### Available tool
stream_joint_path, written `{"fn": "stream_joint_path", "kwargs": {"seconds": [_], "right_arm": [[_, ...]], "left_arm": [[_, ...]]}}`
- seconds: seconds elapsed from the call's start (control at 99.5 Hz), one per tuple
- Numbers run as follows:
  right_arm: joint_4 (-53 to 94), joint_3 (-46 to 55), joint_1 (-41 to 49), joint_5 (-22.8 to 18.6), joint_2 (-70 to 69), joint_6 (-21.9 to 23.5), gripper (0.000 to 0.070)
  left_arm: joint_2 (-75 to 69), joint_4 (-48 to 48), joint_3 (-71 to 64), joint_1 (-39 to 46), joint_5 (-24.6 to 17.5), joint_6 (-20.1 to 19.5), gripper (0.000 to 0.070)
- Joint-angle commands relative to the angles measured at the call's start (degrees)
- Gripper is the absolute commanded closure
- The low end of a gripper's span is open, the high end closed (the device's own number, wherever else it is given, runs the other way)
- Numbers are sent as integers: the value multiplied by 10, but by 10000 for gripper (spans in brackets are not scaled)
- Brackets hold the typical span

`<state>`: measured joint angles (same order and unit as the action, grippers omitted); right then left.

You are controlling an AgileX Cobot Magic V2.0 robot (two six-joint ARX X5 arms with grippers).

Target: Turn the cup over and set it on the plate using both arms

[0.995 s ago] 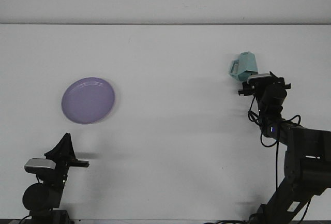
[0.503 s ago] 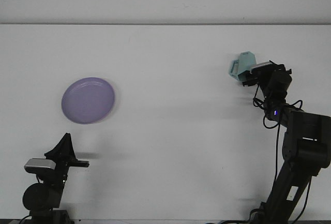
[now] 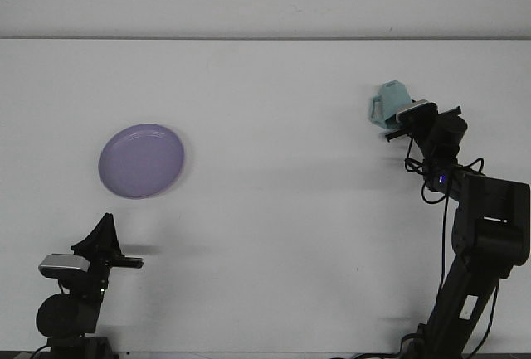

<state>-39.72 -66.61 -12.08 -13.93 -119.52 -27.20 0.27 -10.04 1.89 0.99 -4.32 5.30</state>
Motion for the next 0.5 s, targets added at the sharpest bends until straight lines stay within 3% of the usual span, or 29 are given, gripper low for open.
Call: {"fn": "stream_joint_path", "kwargs": {"seconds": [0.0, 0.241, 0.493], "right_arm": [[-5, -12, -2, -3, -16, -2, 700], [-5, -12, -2, -2, -4, 43, 700], [92, -12, 5, 5, 83, 153, 700]], "left_arm": [[-1, -7, -7, 0, 3, -3, 688], [-1, -7, -7, 0, 3, -3, 688], [-1, -8, -7, 0, 3, -3, 688]]}}
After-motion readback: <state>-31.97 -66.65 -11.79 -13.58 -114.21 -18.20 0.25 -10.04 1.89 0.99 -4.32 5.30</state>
